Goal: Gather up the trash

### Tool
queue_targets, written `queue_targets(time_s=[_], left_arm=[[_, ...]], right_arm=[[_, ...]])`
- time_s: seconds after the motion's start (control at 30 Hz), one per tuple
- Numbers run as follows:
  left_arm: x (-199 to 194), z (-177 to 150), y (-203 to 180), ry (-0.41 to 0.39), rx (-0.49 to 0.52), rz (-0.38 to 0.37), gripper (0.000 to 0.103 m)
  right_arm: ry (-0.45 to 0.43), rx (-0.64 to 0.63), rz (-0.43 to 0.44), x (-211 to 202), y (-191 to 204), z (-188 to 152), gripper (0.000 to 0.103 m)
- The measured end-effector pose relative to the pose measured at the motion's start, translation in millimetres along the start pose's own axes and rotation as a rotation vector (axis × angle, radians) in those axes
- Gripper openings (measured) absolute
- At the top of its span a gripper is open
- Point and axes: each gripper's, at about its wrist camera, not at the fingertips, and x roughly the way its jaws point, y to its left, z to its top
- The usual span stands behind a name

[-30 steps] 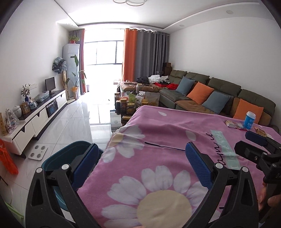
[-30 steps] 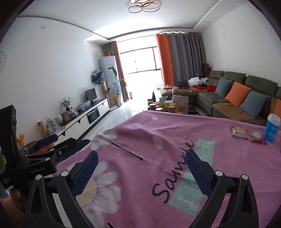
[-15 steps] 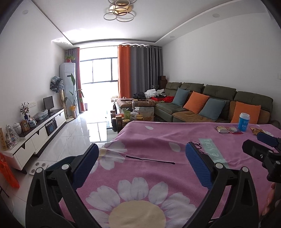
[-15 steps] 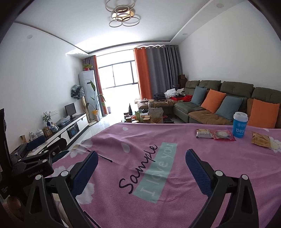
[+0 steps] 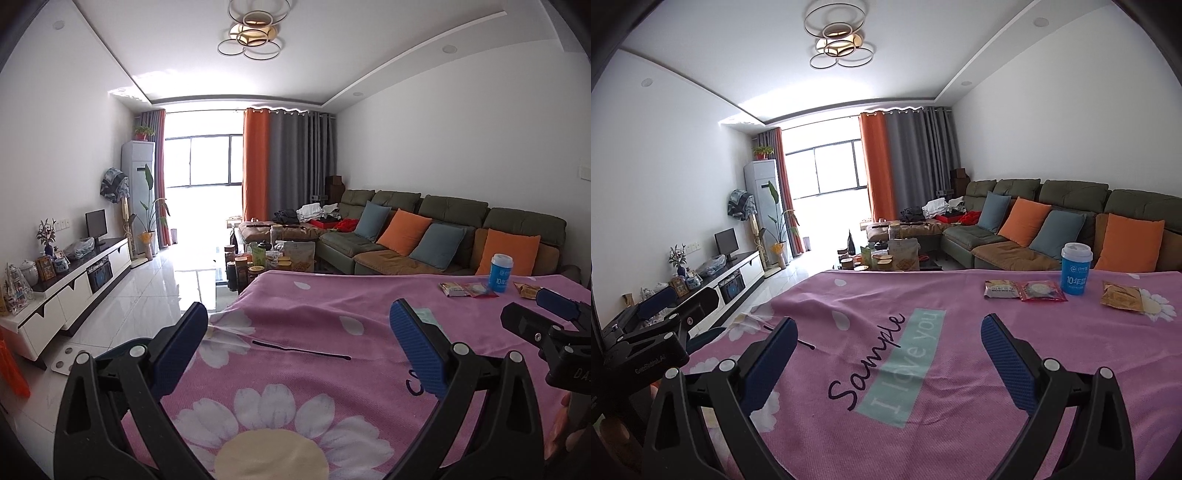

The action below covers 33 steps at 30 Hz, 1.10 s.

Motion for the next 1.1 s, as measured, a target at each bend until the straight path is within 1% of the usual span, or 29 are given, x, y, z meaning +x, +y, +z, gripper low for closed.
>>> queue_targets(time_s=[0.23,1.1], left_arm=[[-2.9,-0.4,-4.1,-0.012,0.012,-0.003,0.097],[-4.5,0.1,-7.2,-0.018,0.028,0.011,0.097]], right_arm=[[-0.013,0.008,-0.017,-4.3,-1.6,0.9,0.096],[-0.024,0.012,-0.016,-8.8,-3.9,3.8,0.096]])
